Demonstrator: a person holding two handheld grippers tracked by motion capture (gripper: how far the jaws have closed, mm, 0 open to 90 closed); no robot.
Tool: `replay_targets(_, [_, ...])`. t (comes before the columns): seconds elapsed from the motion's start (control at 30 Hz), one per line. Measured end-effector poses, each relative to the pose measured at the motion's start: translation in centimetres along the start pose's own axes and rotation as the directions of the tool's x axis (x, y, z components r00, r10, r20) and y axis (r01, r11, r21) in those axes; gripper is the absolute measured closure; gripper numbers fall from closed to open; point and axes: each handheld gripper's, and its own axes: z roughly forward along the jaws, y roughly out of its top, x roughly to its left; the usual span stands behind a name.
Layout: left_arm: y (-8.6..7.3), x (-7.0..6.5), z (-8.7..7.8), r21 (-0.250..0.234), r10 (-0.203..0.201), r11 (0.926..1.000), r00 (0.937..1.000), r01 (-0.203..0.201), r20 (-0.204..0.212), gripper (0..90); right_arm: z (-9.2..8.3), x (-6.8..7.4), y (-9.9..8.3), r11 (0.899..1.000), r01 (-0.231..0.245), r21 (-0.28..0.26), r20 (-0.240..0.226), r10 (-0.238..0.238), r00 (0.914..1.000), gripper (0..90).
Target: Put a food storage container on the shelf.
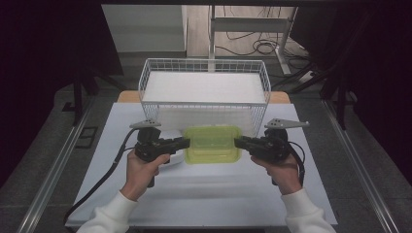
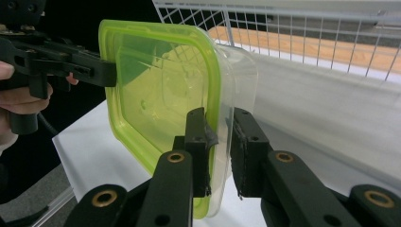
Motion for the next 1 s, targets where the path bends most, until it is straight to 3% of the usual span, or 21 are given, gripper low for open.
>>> replay_targets(0.23, [1.0,-0.1,-0.7,-0.019,0.015,0.9997,0.9999,-0.015,-0.001,79.0,-0.1,0.1,1.3,0.999,0.024,-0.028,-0.019,-0.025,0.9995,77.4])
replay_targets(0.73, [3.1,-0.2,-0.4,-0.035,0.05,0.9981,0.9987,-0.05,-0.011,78.9,-0.2,-0.6,2.5,0.998,0.028,-0.054,-0.012,-0.028,0.9995,77.4])
replay_targets(1.0, [5.3,0.2,-0.3,-0.032,0.057,0.9979,0.9984,-0.057,-0.006,78.9,-0.1,-1.1,4.1,0.997,0.031,-0.069,-0.004,-0.031,0.9995,77.3])
